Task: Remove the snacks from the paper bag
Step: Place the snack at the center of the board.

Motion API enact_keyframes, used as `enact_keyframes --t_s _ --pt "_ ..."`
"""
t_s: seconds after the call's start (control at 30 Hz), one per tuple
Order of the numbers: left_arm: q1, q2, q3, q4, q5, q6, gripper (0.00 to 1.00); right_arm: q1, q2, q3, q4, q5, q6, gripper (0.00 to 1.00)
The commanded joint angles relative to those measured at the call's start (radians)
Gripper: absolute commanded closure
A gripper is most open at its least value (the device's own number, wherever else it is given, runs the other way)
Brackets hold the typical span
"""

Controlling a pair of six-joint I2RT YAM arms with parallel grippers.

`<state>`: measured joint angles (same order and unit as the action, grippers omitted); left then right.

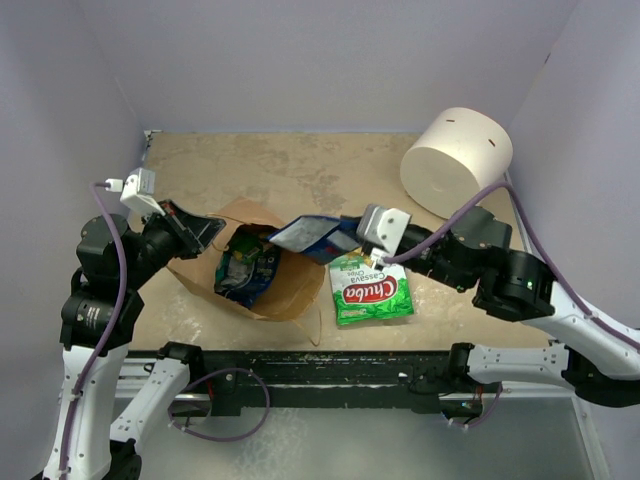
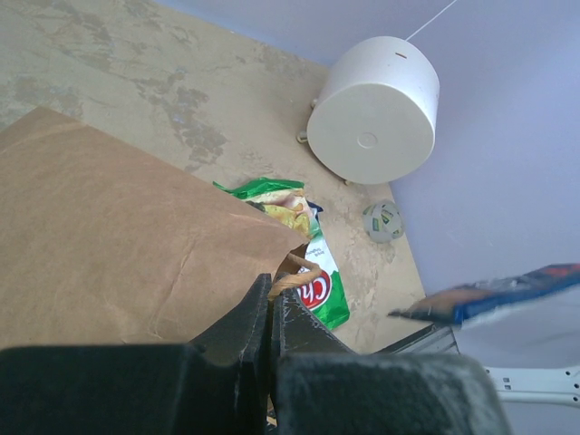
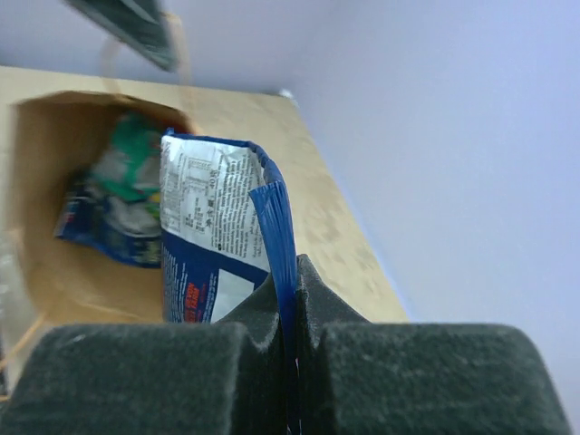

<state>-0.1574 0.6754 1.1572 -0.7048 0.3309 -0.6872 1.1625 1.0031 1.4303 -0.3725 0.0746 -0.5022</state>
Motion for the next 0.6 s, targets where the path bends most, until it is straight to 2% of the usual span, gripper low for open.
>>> enact_keyframes --t_s 0.0,0.07,0.13,0.23,0.3,0.4,0.57 --pt "-0.001 0.008 0.022 0.047 -0.016 0.018 1.00 -0.001 -0.028 -0.071 0.083 0.432 0.027 1.00" --pt "-0.001 0.015 0.024 0.045 -0.015 0.012 1.00 -0.021 -0.030 -0.109 0.072 0.525 0.075 1.00" --pt "-0.001 0.023 0.022 0.046 -0.013 -0.006 1.00 -0.072 -0.028 -0.136 0.031 0.510 0.136 1.00" --pt "-0.001 0.021 0.005 0.052 -0.015 -0.038 1.00 -0.181 -0.006 -0.152 -0.072 0.419 0.170 1.00" --pt "-0.001 0.013 -0.010 0.062 -0.022 -0.055 1.00 -0.231 0.016 -0.167 -0.144 0.350 0.106 1.00" --pt "-0.001 0.009 -0.006 0.061 -0.030 -0.046 1.00 -0.239 0.040 -0.179 -0.254 0.263 0.031 1.00" --pt "-0.001 0.012 0.010 0.048 -0.062 -0.036 1.00 -0.241 0.089 -0.196 -0.387 0.026 0.043 1.00"
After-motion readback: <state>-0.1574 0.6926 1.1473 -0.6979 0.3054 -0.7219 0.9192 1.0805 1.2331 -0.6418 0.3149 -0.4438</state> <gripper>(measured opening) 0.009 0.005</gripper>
